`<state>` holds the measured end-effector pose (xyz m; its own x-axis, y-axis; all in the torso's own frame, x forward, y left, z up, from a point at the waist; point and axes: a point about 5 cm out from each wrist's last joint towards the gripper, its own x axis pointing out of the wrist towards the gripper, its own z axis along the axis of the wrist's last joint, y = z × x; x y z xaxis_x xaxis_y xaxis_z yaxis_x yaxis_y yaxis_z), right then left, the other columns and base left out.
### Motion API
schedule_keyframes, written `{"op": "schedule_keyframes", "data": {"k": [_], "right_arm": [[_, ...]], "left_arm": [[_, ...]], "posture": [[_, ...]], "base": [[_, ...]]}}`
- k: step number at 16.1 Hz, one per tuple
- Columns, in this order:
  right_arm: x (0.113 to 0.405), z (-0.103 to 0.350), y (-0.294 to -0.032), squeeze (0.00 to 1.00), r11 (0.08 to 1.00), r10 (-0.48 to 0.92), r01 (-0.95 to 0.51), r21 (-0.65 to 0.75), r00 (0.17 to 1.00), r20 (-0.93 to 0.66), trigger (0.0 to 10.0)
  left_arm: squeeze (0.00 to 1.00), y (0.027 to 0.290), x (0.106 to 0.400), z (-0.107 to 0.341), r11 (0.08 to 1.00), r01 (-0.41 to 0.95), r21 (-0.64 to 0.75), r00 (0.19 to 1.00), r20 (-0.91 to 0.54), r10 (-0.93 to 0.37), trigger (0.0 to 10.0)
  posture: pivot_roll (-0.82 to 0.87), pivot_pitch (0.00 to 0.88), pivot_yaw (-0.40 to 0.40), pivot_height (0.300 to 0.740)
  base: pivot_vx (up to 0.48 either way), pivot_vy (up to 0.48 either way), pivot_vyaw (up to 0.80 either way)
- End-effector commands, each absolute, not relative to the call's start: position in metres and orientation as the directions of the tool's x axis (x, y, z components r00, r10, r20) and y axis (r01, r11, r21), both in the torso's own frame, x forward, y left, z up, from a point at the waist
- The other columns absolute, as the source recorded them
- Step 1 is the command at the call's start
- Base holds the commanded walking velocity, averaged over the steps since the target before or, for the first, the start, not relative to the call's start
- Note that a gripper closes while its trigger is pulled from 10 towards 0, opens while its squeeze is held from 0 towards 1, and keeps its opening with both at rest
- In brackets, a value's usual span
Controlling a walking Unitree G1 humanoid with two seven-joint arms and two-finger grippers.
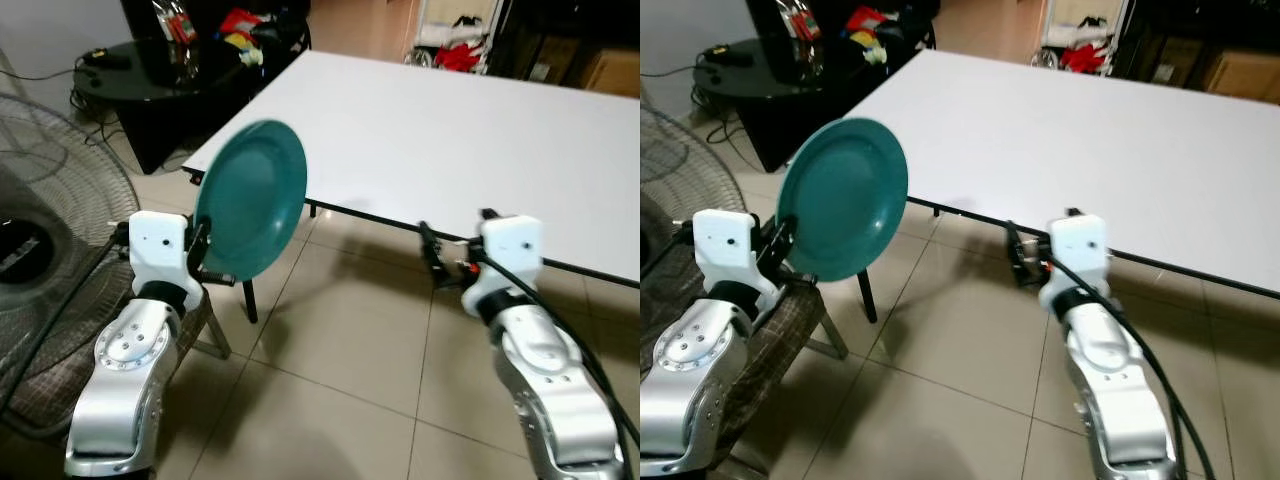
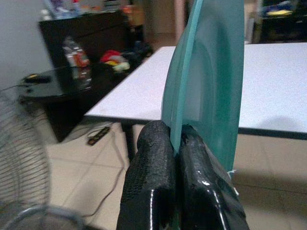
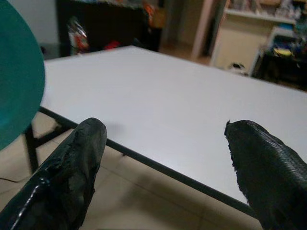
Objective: Setting the table
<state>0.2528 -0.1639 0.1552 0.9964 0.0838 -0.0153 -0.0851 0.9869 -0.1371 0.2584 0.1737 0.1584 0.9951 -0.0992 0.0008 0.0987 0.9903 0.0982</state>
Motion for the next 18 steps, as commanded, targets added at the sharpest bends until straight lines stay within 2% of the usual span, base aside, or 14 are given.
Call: {"op": "schedule_keyframes", "data": {"k": [1,12,18], "right_arm": [[0.253,0.154,-0.164,0.0,0.992,0.079,-0.08,-0.098,0.997,-0.008,10.0],[0.252,0.158,-0.163,0.0,0.991,0.129,-0.128,-0.039,0.991,0.021,10.0],[0.245,0.164,-0.162,0.0,0.983,0.184,-0.184,0.005,0.983,0.025,10.0]], "left_arm": [[0.0,0.177,0.258,0.161,0.988,0.092,0.123,0.995,0.029,-0.096,10.0],[0.0,0.181,0.259,0.163,0.979,0.118,0.166,0.99,0.056,-0.129,10.0],[0.0,0.174,0.26,0.163,0.973,0.186,0.138,0.979,0.062,-0.196,10.0]], "posture": [[-0.08,0.0,0.034,0.74],[-0.08,0.0,0.037,0.74],[-0.09,0.0,0.051,0.74]], "base": [[0.435,0.0,0.0],[0.461,0.0,0.0],[0.466,0.0,-0.75]]}}
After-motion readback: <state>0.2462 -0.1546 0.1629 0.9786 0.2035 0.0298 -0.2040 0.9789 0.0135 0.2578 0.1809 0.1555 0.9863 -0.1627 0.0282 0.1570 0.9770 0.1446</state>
